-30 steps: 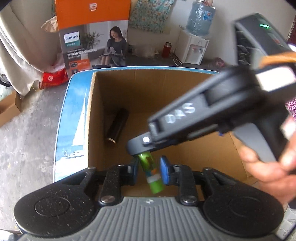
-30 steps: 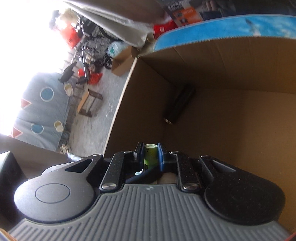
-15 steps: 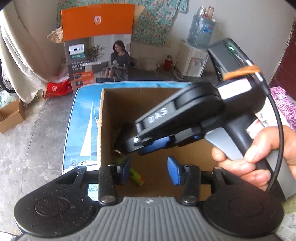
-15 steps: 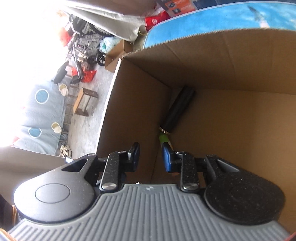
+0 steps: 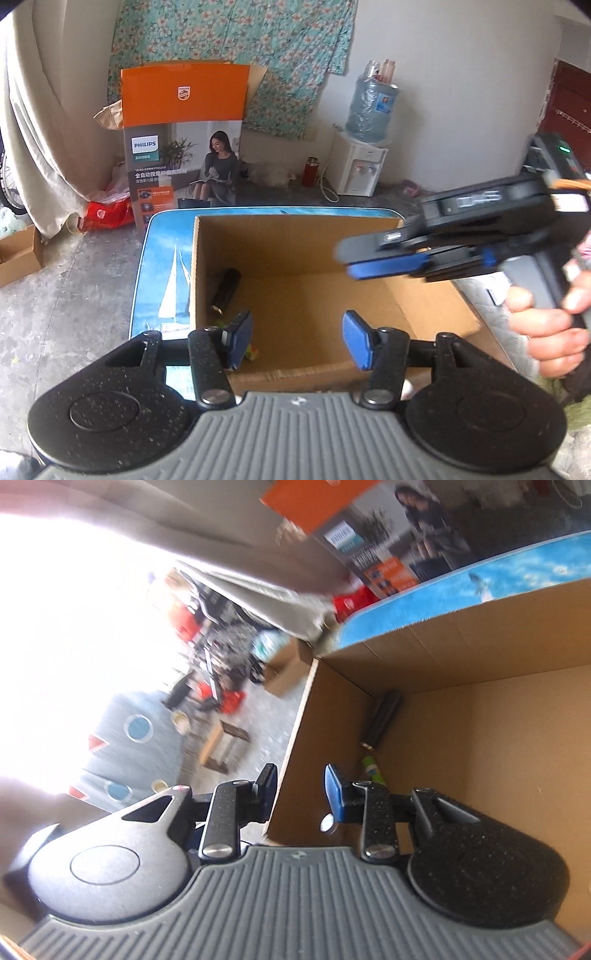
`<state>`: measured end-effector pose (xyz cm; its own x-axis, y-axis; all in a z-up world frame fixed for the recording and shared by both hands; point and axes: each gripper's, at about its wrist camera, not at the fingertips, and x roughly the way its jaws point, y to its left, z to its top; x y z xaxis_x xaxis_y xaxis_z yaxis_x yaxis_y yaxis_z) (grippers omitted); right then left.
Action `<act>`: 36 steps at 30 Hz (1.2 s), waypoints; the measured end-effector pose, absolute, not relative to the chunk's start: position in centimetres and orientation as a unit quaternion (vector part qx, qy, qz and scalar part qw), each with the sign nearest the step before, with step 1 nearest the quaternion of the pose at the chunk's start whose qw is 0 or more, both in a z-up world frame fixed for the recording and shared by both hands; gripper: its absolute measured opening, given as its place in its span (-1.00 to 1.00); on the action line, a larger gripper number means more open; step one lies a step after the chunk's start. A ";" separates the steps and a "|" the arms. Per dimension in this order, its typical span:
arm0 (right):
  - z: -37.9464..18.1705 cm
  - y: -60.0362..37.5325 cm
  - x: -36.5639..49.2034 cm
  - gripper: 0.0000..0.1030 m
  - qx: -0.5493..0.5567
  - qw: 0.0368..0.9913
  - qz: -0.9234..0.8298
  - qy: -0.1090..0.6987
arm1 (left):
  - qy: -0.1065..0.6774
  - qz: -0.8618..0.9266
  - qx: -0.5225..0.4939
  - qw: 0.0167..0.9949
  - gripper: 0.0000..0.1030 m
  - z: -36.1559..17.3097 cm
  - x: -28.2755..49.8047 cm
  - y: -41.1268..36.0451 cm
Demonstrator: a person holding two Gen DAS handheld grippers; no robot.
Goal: Organize rigid objects
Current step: 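Move the open right tool back to the pink cup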
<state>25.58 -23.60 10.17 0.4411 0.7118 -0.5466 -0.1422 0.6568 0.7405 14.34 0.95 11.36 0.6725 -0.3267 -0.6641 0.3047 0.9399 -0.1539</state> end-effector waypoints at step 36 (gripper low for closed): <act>-2.8 -24.5 11.3 -0.45 0.198 0.795 0.205 0.535 | 0.517 -0.256 0.027 0.816 -0.44 -2.8 9.0 -8.0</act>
